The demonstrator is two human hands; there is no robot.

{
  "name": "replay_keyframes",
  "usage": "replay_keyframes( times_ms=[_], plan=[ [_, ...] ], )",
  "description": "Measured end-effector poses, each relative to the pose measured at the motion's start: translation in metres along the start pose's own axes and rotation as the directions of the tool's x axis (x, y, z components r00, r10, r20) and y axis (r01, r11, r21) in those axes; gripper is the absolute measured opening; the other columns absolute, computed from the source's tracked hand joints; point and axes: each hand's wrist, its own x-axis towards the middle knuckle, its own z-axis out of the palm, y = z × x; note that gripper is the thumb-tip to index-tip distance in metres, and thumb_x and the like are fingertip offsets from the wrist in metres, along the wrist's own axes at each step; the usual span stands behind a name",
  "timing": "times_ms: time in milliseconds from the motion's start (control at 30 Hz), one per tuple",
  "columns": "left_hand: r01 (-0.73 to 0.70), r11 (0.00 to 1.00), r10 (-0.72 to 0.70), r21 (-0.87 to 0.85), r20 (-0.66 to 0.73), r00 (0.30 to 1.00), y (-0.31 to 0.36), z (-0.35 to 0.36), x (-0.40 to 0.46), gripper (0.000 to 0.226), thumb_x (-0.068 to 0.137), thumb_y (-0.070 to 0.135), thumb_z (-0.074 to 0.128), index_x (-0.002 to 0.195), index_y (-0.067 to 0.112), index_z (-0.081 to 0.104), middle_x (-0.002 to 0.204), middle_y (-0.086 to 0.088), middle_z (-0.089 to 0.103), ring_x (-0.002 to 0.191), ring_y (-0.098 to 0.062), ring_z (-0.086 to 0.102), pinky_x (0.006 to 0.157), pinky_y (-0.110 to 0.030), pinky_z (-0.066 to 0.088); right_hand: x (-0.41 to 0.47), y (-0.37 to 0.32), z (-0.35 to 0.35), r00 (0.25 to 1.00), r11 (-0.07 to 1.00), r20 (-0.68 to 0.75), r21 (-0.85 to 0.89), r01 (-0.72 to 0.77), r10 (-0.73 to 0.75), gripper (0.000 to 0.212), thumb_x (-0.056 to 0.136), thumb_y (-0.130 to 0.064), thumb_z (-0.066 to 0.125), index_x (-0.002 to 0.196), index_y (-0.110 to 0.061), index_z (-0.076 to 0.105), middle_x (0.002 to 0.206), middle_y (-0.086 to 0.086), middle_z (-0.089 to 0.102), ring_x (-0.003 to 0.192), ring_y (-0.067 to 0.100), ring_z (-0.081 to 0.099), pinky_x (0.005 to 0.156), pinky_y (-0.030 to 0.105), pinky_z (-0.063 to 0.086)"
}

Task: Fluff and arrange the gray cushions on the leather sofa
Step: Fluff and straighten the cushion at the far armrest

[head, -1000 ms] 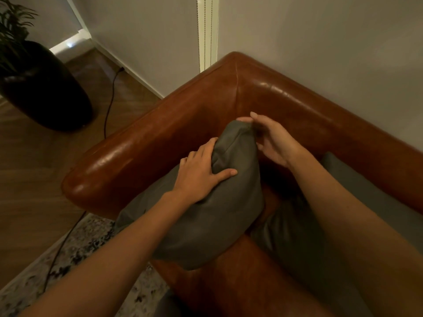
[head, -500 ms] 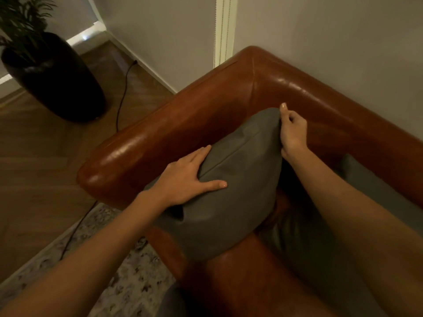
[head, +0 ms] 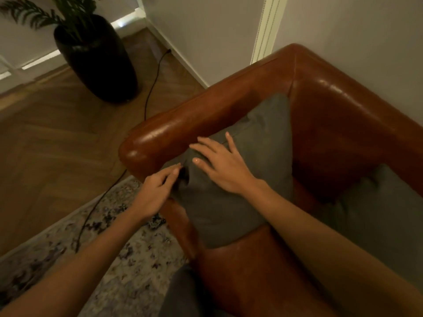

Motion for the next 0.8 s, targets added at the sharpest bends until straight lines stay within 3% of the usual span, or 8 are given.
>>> replay_keyframes(
  times_ms=[100, 200, 367, 500, 633, 733, 800],
  plan=[
    [-0.039, 0.979, 0.052, 0.201, -0.057, 0.997, -0.009, 0.001, -0.004, 0.035, 0.101, 0.029, 0.046, 0.131, 0.016, 0.058, 0.135, 0.0, 0.055, 0.127, -0.018, 0.048, 0.101, -0.023, 0.034, -0.001, 0.0, 0.009, 0.999, 0.991, 0.04, -0.129, -0.024, 0.03, 0.045, 0.102, -0.047, 0.036, 0.141, -0.028, 0.048, 0.152, -0.003, 0.041, 0.145, 0.014, 0.026, 0.117, 0.043, -0.012],
    [-0.061, 0.937, 0.073, 0.343, -0.025, 0.997, -0.008, 0.002, -0.002, 0.038, 0.101, 0.029, 0.046, 0.134, 0.012, 0.056, 0.131, -0.005, 0.053, 0.122, -0.024, 0.045, 0.102, -0.027, 0.031, 0.0, 0.0, 0.008, 0.998, 0.993, 0.035, -0.114, -0.04, 0.045, 0.044, 0.101, -0.047, 0.038, 0.139, -0.029, 0.05, 0.149, -0.005, 0.043, 0.144, 0.014, 0.029, 0.117, 0.043, -0.011],
    [-0.078, 0.865, 0.081, 0.495, 0.015, 0.997, -0.008, 0.001, 0.007, 0.031, 0.099, 0.023, 0.051, 0.127, 0.014, 0.061, 0.119, -0.01, 0.06, 0.109, -0.029, 0.051, 0.098, -0.041, 0.042, 0.0, -0.003, 0.006, 0.995, 0.995, -0.042, -0.037, -0.097, 0.096, 0.034, 0.096, -0.042, 0.054, 0.124, -0.027, 0.065, 0.129, -0.004, 0.06, 0.132, 0.014, 0.044, 0.118, 0.041, -0.009],
    [-0.07, 0.941, 0.163, 0.331, -0.263, 0.951, -0.007, 0.007, -0.008, 0.018, 0.093, 0.015, 0.061, 0.108, 0.013, 0.072, 0.102, -0.004, 0.064, 0.1, -0.022, 0.052, 0.088, -0.029, 0.041, 0.0, -0.001, 0.002, 0.971, 0.984, -0.167, 0.084, -0.157, 0.169, 0.019, 0.09, -0.036, 0.065, 0.101, -0.024, 0.075, 0.1, -0.006, 0.068, 0.107, 0.015, 0.057, 0.118, 0.04, 0.0],
    [-0.157, 0.988, 0.134, 0.003, -0.545, 0.828, 0.002, 0.019, -0.031, 0.01, 0.087, 0.012, 0.07, 0.095, 0.016, 0.073, 0.09, 0.015, 0.061, 0.091, 0.003, 0.056, 0.084, -0.01, 0.042, -0.009, 0.003, -0.009, 0.942, 0.935, -0.186, 0.277, -0.221, 0.278, 0.016, 0.092, -0.028, 0.065, 0.102, -0.021, 0.074, 0.106, -0.006, 0.067, 0.104, 0.011, 0.058, 0.119, 0.043, 0.001],
    [-0.229, 0.956, 0.07, -0.183, -0.616, 0.785, 0.006, 0.03, -0.038, 0.013, 0.082, 0.007, 0.074, 0.09, 0.018, 0.072, 0.089, 0.019, 0.061, 0.089, 0.012, 0.058, 0.081, -0.005, 0.043, -0.016, 0.0, -0.018, 0.941, 0.917, -0.158, 0.318, -0.239, 0.3, 0.009, 0.093, -0.022, 0.063, 0.1, -0.02, 0.068, 0.105, -0.008, 0.062, 0.104, 0.005, 0.055, 0.12, 0.051, 0.0],
    [-0.244, 0.943, 0.051, -0.228, -0.625, 0.779, 0.006, 0.033, -0.039, 0.016, 0.081, 0.005, 0.075, 0.089, 0.018, 0.071, 0.089, 0.018, 0.061, 0.088, 0.013, 0.058, 0.08, -0.004, 0.042, -0.015, -0.005, -0.023, 0.954, 0.932, -0.115, 0.272, -0.239, 0.278, 0.008, 0.094, -0.021, 0.061, 0.102, -0.021, 0.063, 0.109, -0.008, 0.06, 0.117, 0.012, 0.052, 0.119, 0.055, -0.003]
  ],
)
